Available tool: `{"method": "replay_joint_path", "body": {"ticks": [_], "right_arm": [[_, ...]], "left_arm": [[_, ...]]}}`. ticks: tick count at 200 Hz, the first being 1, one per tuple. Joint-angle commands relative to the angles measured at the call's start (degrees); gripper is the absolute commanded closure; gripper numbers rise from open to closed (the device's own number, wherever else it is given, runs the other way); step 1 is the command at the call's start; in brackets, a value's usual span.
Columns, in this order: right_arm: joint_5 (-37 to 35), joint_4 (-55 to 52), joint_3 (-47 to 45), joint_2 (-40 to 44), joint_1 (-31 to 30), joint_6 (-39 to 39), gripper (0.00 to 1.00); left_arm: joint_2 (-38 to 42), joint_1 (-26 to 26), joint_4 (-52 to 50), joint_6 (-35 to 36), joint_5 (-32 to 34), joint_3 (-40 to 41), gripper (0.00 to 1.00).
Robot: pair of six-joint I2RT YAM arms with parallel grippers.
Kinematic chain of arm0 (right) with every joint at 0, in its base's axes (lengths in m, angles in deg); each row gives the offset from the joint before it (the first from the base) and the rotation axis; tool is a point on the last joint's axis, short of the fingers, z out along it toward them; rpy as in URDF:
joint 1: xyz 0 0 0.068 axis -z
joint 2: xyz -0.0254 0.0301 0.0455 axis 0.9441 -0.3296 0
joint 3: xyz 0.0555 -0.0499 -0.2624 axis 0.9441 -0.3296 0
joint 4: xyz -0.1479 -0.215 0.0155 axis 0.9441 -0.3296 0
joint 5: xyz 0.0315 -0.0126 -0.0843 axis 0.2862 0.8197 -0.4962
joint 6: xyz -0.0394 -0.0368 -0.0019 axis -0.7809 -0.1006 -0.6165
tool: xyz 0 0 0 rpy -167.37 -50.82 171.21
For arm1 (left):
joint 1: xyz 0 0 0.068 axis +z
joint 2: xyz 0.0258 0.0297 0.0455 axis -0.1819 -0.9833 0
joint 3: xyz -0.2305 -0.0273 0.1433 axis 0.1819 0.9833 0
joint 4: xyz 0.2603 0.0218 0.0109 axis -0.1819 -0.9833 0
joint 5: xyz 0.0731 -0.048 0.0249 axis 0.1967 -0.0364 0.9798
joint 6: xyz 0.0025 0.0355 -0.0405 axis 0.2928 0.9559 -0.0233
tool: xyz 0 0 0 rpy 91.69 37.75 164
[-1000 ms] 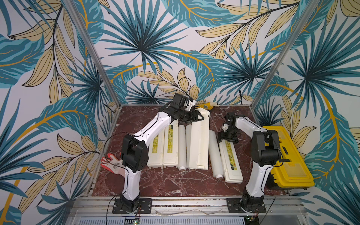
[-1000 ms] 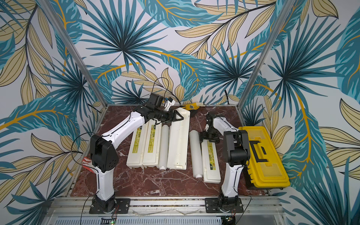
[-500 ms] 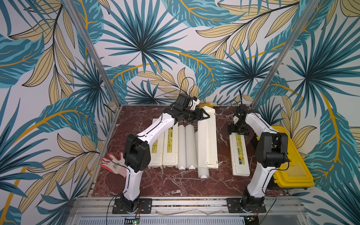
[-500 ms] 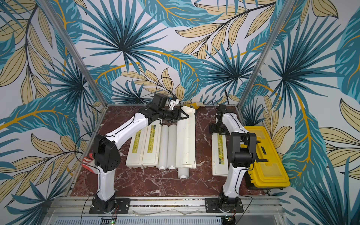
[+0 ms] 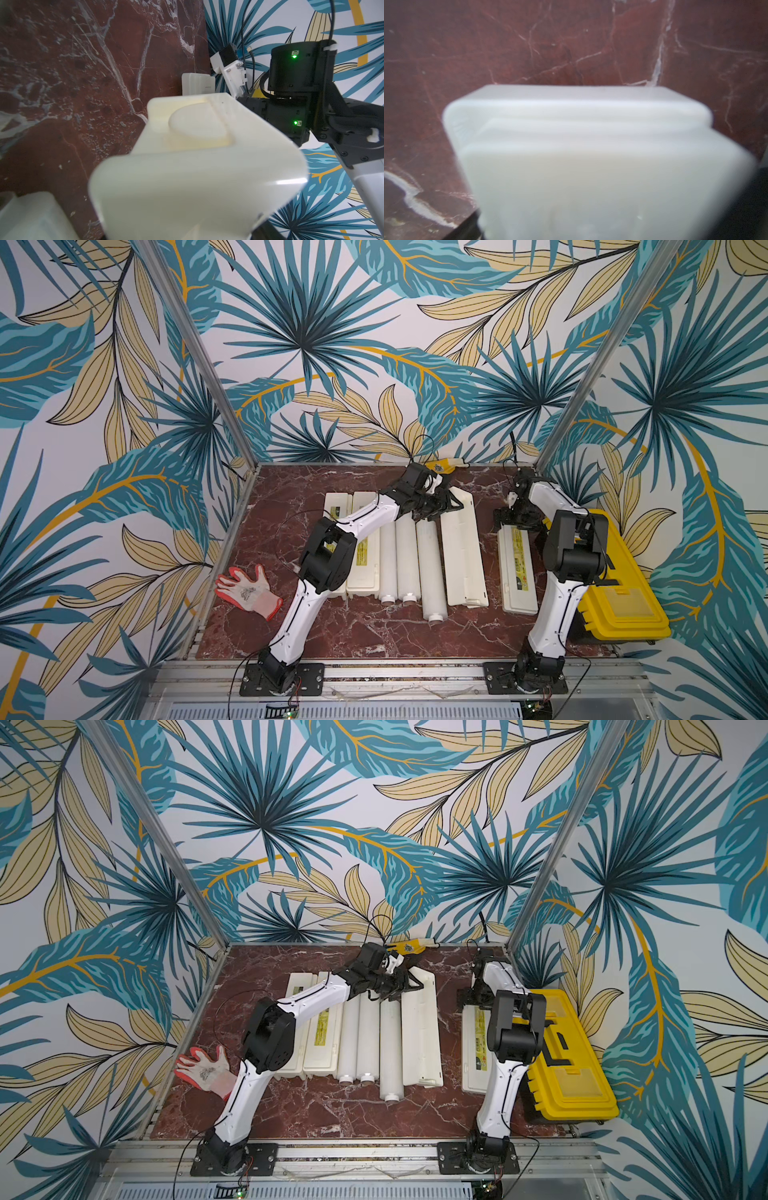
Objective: Put plastic wrap rolls into dispensers
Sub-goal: Place the lid at the center of the board.
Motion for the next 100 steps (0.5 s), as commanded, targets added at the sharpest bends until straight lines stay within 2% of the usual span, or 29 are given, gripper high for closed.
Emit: {"method": "replay_joint_path", "body": {"ticks": [1, 29, 46, 70, 100], "right_arm": [[1.66, -0.21, 0.3, 2.37, -0.05, -0.58, 0.01], [0.8, 0.27, -0.79, 7.26, 0.13, -0.69, 0.01], [5.41, 0.92, -2.79, 11.53, 0.21, -0.66, 0.01], [18.34, 6.3, -11.1, 20.71, 0.21, -0.83, 0.02], [36.57, 16.62, -24.6, 31.28, 0.21, 0.65, 0.14]], "left_arm": [[0.48, -0.12, 4.12, -1.79, -1.77, -5.25, 0.73], [-1.21, 0.01, 4.12, -1.54, -2.82, -6.72, 0.73], [-1.77, 0.03, 4.2, -1.36, -3.3, -7.14, 0.73], [-2.15, 0.24, 4.16, -1.26, -3.99, -7.7, 0.73], [-2.15, 0.43, 4.21, -1.17, -4.34, -8.39, 0.73]]}}
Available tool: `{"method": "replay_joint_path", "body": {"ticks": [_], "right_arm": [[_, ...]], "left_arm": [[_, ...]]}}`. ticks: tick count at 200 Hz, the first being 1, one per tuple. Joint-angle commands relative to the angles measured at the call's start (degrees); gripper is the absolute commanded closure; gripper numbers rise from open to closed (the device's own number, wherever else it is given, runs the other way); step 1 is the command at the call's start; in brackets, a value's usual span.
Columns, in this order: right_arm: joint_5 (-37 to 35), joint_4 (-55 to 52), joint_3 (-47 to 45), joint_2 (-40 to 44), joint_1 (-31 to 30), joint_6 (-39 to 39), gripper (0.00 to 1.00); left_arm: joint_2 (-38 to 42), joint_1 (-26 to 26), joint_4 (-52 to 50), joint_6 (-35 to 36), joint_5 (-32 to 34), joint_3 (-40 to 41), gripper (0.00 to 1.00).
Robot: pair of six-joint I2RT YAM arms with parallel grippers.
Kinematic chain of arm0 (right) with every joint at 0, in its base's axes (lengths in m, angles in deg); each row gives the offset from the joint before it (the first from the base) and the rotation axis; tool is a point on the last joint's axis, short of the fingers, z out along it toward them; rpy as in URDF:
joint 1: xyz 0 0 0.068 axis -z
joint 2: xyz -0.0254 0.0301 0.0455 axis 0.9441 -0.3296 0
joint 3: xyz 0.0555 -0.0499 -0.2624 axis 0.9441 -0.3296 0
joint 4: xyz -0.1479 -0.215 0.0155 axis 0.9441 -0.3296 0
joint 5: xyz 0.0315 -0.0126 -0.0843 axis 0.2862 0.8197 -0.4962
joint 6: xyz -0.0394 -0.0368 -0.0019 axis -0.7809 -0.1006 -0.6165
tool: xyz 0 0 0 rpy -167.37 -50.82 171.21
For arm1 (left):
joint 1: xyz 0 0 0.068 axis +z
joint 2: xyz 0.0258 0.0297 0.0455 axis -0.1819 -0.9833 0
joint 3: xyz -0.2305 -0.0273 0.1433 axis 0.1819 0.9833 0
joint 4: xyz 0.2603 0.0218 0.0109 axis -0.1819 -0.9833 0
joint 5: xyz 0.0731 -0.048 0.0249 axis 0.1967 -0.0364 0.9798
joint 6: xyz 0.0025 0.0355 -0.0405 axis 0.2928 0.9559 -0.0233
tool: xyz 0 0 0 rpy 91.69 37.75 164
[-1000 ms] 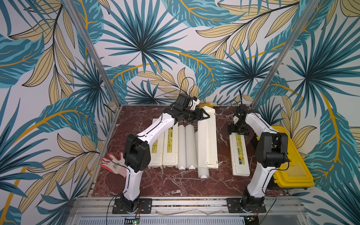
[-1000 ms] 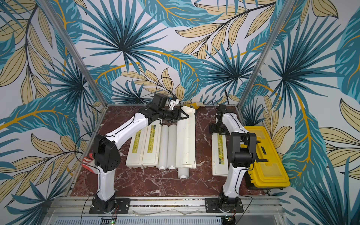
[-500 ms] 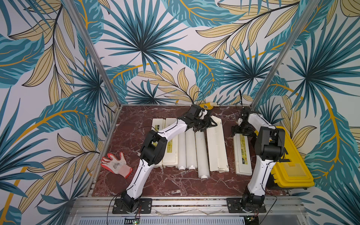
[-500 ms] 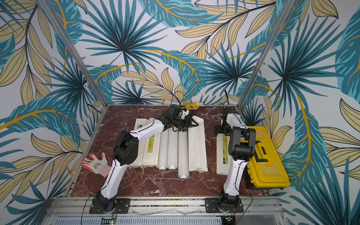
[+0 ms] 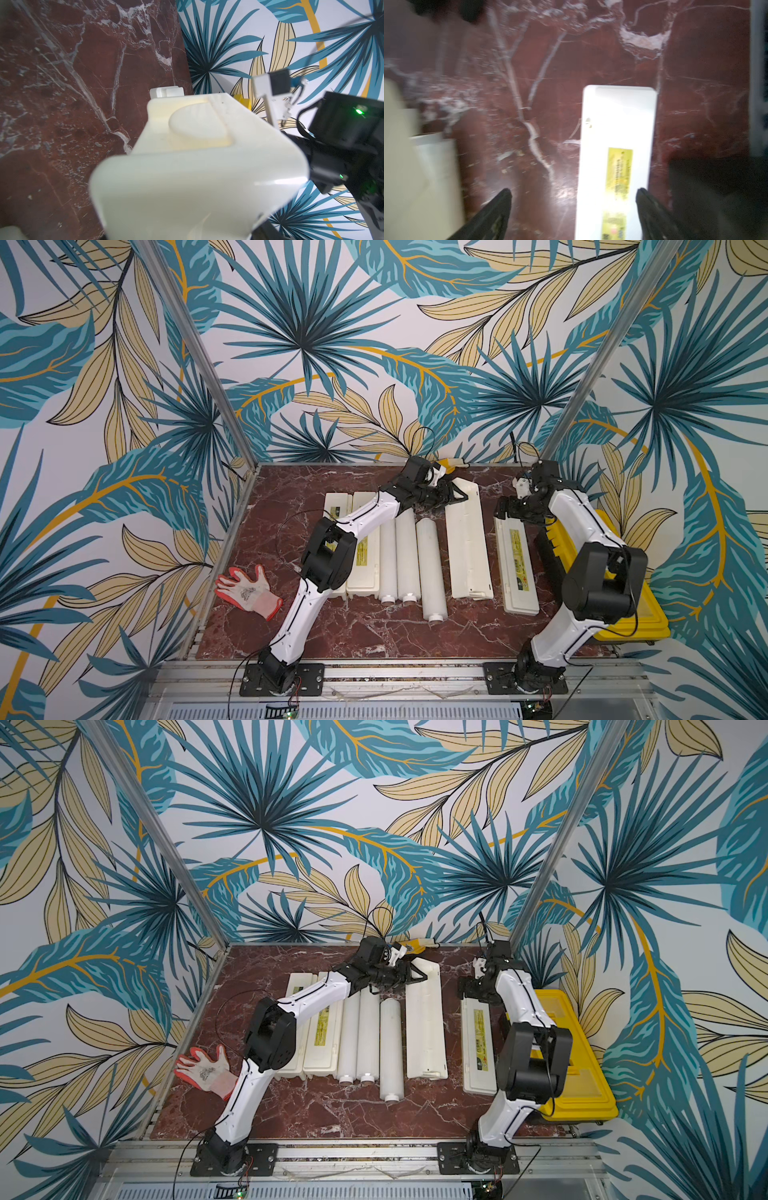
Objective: Put plastic wrap rolls into dispensers
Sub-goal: Place the lid at the center of the board, then place the plastic wrap cutting box at the center of the board.
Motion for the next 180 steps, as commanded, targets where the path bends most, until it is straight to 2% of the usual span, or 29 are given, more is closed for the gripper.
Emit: {"method": "replay_joint_path", "body": {"ticks": [1, 27, 47, 60, 119, 155, 180], "right_arm": [[18.37, 8.72, -9.66, 5.67, 0.05, 0.74, 0.14], [27.71, 16.66, -17.65, 11.09, -0.1, 2.96, 0.19], [31.07, 20.01, -21.1, 11.84, -0.52, 4.31, 0.24], [30.79, 20.84, -22.07, 10.94, -0.99, 4.99, 0.29], [32.61, 20.46, -22.26, 6.92, -1.76, 5.2, 0.63], [33.16, 20.1, -22.13, 6.17, -2.22, 4.83, 0.71], [32.89, 19.49, -21.83, 5.79, -2.24, 4.68, 0.87]], "left_arm": [[-0.88, 0.35, 1.68, -0.34, -1.97, -3.9, 0.73], [-2.94, 0.38, 1.6, -0.56, -2.71, -4.69, 0.73], [-3.28, 0.3, 1.63, -0.7, -3.41, -5.22, 0.73], [-3.17, 0.3, 1.62, -0.72, -3.71, -5.23, 0.73], [-3.08, 0.24, 1.63, -0.74, -4.12, -5.33, 0.73], [-2.79, 0.21, 1.64, -0.52, -4.2, -5.13, 0.73], [-2.82, 0.19, 1.63, -0.61, -3.92, -5.15, 0.73]]}}
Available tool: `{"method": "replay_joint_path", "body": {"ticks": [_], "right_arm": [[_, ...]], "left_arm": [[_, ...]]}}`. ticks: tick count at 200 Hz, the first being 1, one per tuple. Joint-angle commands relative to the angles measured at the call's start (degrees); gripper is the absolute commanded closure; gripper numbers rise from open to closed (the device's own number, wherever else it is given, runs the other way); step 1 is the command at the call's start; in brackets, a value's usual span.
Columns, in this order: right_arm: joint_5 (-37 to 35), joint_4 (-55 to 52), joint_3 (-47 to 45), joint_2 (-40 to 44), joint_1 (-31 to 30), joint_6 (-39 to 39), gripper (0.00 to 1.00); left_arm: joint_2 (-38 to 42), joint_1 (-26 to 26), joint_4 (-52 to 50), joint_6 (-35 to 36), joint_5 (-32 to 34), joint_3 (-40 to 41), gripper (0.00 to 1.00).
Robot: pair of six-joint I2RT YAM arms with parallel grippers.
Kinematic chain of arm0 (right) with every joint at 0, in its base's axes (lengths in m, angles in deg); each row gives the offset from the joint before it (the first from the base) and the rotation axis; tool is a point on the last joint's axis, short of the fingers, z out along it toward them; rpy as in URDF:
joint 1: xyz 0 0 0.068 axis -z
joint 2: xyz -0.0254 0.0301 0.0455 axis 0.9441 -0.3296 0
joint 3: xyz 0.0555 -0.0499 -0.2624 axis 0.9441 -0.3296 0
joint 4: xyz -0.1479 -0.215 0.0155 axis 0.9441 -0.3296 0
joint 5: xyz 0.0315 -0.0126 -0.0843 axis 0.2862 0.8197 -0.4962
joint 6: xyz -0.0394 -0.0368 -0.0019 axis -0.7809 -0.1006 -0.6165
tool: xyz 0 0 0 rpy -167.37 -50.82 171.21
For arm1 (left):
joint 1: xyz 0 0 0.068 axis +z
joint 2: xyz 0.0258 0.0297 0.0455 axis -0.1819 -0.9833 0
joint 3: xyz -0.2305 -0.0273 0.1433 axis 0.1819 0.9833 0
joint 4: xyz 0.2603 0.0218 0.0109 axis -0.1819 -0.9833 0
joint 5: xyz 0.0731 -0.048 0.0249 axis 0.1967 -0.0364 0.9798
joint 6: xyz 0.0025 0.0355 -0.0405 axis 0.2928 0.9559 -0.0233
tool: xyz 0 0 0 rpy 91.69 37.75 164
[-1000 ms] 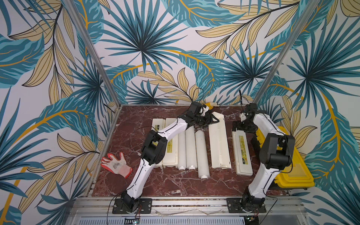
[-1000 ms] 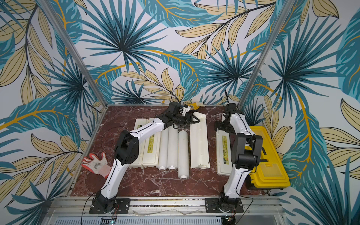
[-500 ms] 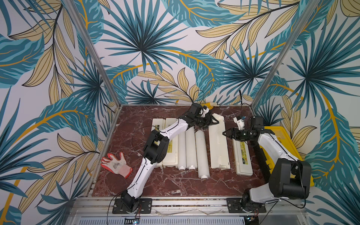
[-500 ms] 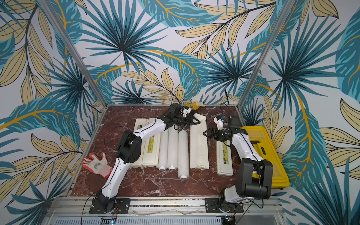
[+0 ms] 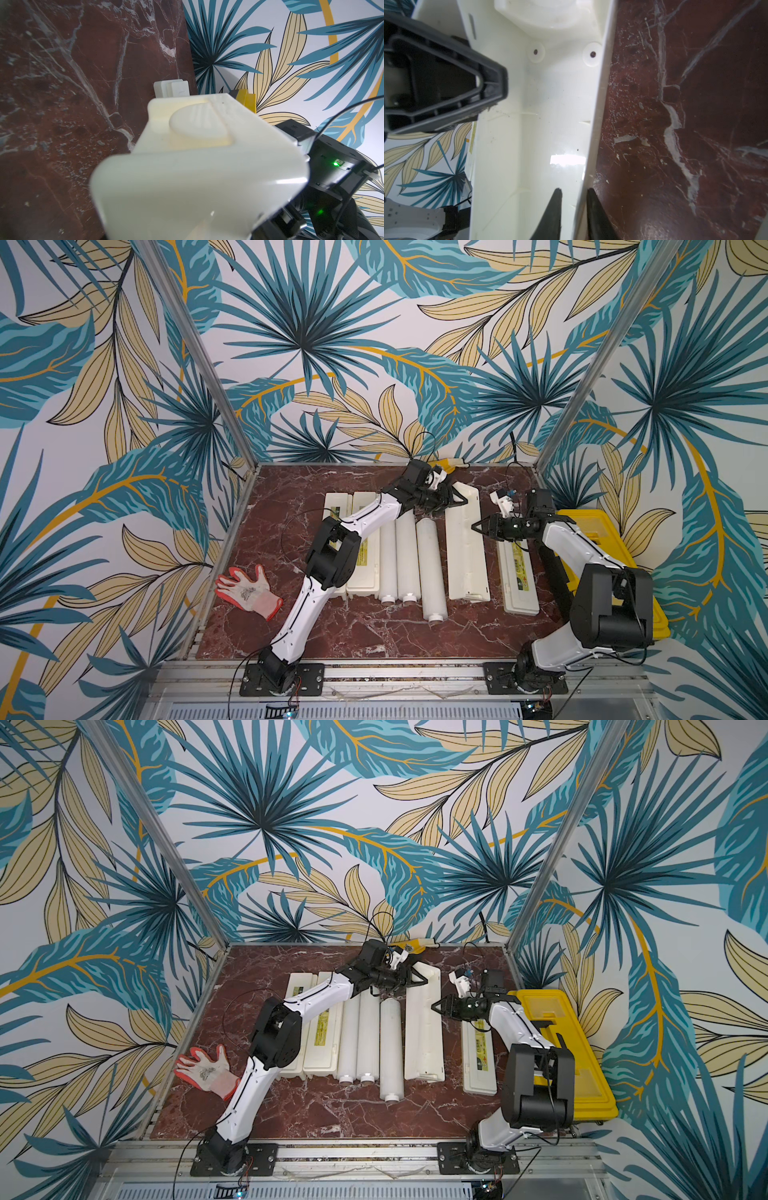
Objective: Put plastic wrap rolls into dispensers
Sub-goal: Place the plastic wrap cutting box at the center of the board.
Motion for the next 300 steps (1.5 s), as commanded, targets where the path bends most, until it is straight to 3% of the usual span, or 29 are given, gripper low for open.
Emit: {"method": "replay_joint_path", "body": {"ticks": [1, 36, 40, 48, 55, 58, 93, 147, 189, 208, 256, 275, 300], "right_arm": [[1.72, -0.32, -0.62, -0.64, -0.53, -0.38, 0.87], [0.15, -1.85, 0.14, -1.28, -0.57, -0.26, 0.96], [-0.6, -2.15, 0.36, -1.2, -0.57, -0.17, 0.98], [-2.09, -3.19, 1.03, -1.19, -0.52, -0.06, 1.0], [-3.5, -4.63, 1.88, -1.19, -0.52, -0.15, 1.0], [-4.34, -5.32, 2.27, -1.24, -0.52, -0.11, 1.0], [-12.33, -12.62, 7.7, -3.21, -0.25, 0.86, 1.0], [-23.42, -17.5, 13.18, -9.93, -1.51, 1.74, 1.0], [-32.82, -22.96, 19.49, -16.44, -4.02, 0.98, 1.0], [-36.65, -24.24, 21.11, -17.0, -4.68, 1.44, 0.96], [-37.79, -25.08, 21.56, -17.36, -6.71, 1.32, 0.69], [-38.14, -25.69, 22.03, -17.0, -7.64, 1.94, 0.46], [-43.68, -25.91, 22.61, -11.34, -8.34, 3.65, 0.28]], "left_arm": [[0.57, -0.04, 1.33, -0.37, -1.02, -3.42, 0.73], [0.77, 0.04, 1.34, -0.11, -0.88, -3.42, 0.66], [0.85, -0.02, 1.33, -0.04, -0.81, -3.42, 0.6], [1.21, 0.05, 1.33, -0.1, -0.17, -3.02, 0.38], [1.68, 0.14, 1.33, -0.15, 1.13, -1.99, 0.05], [1.68, 0.15, 1.31, -0.04, 1.88, -1.33, 0.0], [8.99, 0.66, 1.05, 3.76, 8.98, 4.96, 0.0], [15.23, 0.67, -13.55, 15.38, 19.83, 7.45, 0.0], [23.79, 0.76, -17.02, 22.89, 26.63, 14.92, 0.01], [28.34, 0.98, -18.81, 26.15, 30.0, 18.68, 0.01], [37.85, 5.24, -18.87, 26.55, 30.47, 29.62, 0.01], [40.2, 6.57, -18.83, 26.62, 30.47, 33.21, 0.0], [42.67, 8.13, -18.88, 26.18, 29.83, 36.05, 0.0]]}}
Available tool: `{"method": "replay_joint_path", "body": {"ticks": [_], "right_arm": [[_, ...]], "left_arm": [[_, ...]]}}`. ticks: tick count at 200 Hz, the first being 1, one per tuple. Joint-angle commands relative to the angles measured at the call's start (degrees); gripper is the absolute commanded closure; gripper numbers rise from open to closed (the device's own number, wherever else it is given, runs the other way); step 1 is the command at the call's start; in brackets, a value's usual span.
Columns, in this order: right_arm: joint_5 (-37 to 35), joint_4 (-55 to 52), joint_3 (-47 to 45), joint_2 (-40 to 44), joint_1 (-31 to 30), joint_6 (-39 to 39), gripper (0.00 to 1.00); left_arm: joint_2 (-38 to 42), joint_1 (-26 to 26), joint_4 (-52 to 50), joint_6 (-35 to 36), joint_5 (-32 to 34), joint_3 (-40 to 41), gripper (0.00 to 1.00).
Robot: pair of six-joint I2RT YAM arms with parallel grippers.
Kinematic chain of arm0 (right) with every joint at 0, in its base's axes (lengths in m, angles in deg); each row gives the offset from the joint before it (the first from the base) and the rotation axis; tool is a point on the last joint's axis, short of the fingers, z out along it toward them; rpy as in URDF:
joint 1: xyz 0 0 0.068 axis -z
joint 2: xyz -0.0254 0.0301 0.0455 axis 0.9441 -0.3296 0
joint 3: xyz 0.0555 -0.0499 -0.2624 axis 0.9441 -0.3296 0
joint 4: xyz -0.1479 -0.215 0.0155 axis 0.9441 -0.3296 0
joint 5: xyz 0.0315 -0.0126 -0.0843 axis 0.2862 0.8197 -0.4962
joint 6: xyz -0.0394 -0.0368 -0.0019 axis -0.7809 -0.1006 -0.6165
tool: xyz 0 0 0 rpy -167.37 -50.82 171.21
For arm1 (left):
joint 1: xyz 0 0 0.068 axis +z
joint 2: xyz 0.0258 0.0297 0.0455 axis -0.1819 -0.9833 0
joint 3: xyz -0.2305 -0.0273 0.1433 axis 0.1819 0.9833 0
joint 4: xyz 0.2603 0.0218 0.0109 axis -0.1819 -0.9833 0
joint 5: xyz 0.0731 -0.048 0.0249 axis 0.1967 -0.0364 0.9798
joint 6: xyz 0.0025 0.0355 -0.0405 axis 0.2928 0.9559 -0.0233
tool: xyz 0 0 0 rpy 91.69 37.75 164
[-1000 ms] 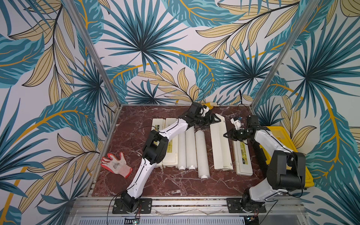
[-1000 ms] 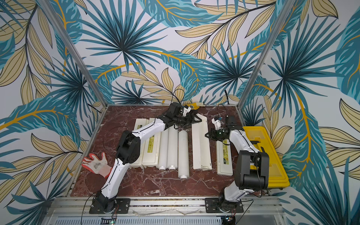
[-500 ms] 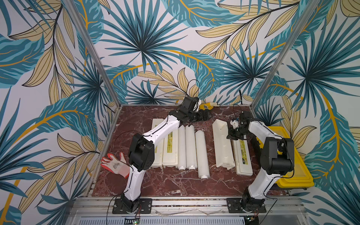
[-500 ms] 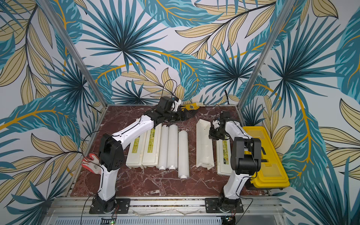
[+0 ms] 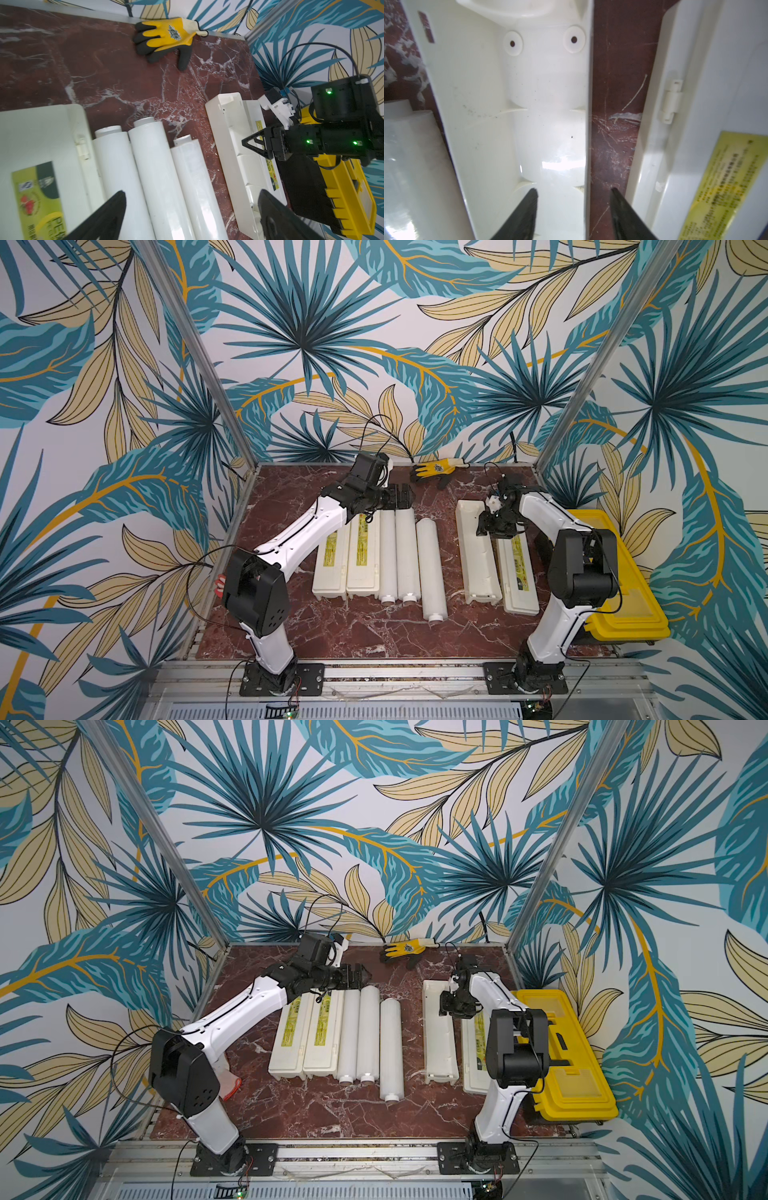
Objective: Put plastic wrap rolls into dispensers
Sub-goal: Place the plastic wrap cutting box at the center of the board, then pick up the plastic wrap from the center of the board.
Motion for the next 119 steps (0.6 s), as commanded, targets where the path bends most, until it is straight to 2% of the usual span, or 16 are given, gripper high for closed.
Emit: {"method": "replay_joint_path", "body": {"ticks": [1, 19, 46, 85, 119], "right_arm": [[-5.32, -1.76, 1.03, 6.19, -0.62, 1.8, 0.27], [-6.92, -0.64, 1.01, 12.63, -1.25, 3.31, 0.17], [-5.4, -1.5, 1.24, 16.45, -6.19, 7.26, 0.15], [-7.53, -0.76, -0.35, 11.94, -20.64, 14.96, 0.11], [-11.4, -0.11, 0.52, 6.29, -27.07, 19.25, 0.11]], "left_arm": [[2.41, 0.88, -0.85, 0.82, -0.04, 3.15, 0.0], [3.64, 1.85, -0.88, 0.83, 0.1, 3.85, 0.0], [4.35, 3.39, -0.81, 0.97, -0.93, 4.2, 0.01], [4.35, 5.29, -0.83, 0.95, -2.78, 4.64, 0.0], [4.26, 6.47, -0.88, 0.47, -3.63, 5.08, 0.0]]}}
